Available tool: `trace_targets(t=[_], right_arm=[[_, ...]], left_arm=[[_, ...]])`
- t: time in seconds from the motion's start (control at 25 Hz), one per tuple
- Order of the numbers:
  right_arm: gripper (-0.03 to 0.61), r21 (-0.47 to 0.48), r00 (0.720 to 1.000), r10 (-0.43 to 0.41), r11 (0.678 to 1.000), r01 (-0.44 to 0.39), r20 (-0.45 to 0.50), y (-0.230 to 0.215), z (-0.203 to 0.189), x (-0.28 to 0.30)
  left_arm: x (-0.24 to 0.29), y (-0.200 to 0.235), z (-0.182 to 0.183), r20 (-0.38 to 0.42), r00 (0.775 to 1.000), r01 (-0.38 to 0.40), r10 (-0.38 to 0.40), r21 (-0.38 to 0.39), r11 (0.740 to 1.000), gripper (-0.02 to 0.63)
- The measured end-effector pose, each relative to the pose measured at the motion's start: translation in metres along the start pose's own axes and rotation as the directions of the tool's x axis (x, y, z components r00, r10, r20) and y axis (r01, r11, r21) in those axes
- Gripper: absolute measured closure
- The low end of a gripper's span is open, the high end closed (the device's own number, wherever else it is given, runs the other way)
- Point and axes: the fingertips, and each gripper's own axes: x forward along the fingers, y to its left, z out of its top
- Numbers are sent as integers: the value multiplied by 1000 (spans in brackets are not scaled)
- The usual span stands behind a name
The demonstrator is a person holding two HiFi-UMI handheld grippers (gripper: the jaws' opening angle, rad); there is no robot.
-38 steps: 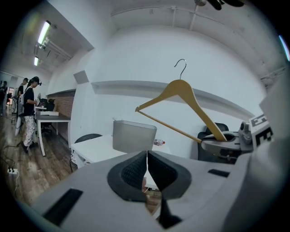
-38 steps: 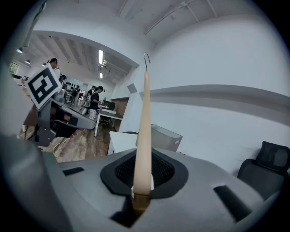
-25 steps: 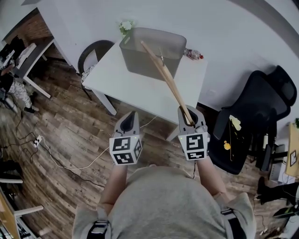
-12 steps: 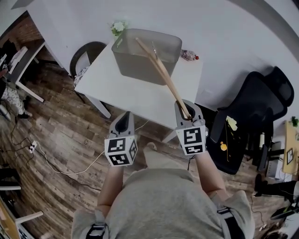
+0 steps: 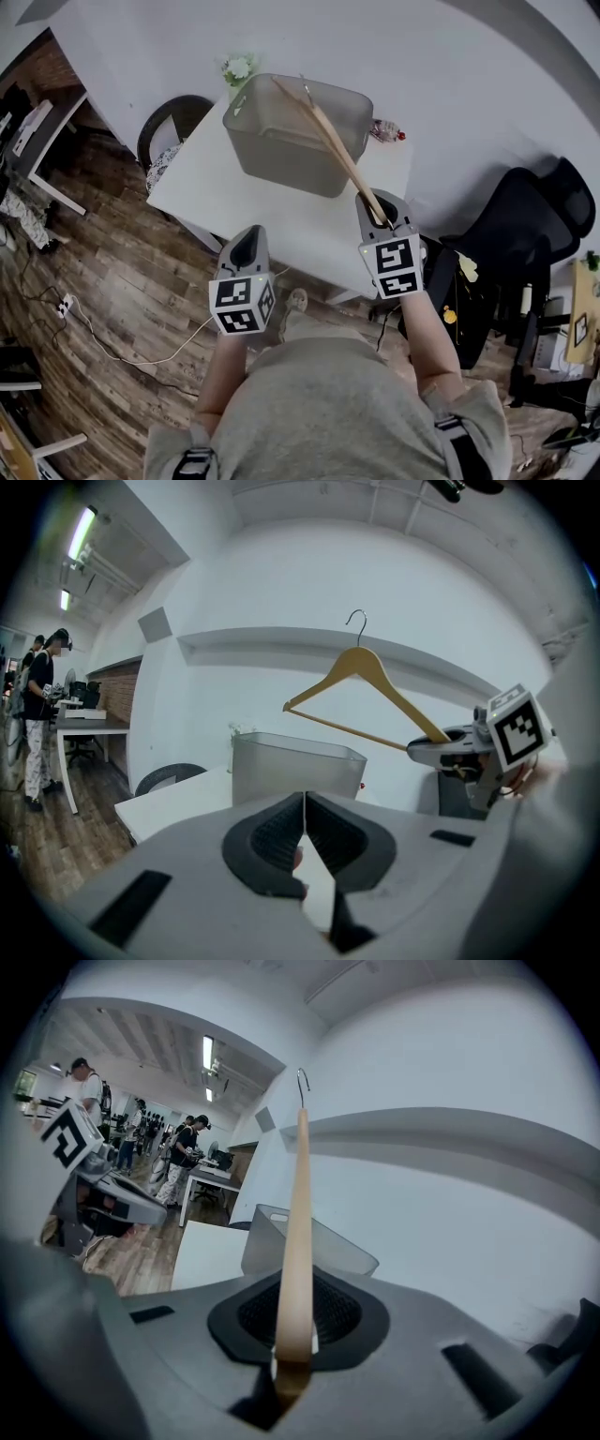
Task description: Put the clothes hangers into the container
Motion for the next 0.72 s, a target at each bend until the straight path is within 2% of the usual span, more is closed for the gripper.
trace_targets(t=[0.28, 0.72], right_arm=[[538, -31, 998, 34, 999, -36, -52, -20, 11, 51], [538, -136, 979, 93, 984, -118, -182, -51, 13, 106]], left_arm=[[43, 19, 24, 12, 1000, -3, 3, -3, 1000, 604], [92, 34, 35, 0, 1000, 1, -1, -11, 1000, 604]])
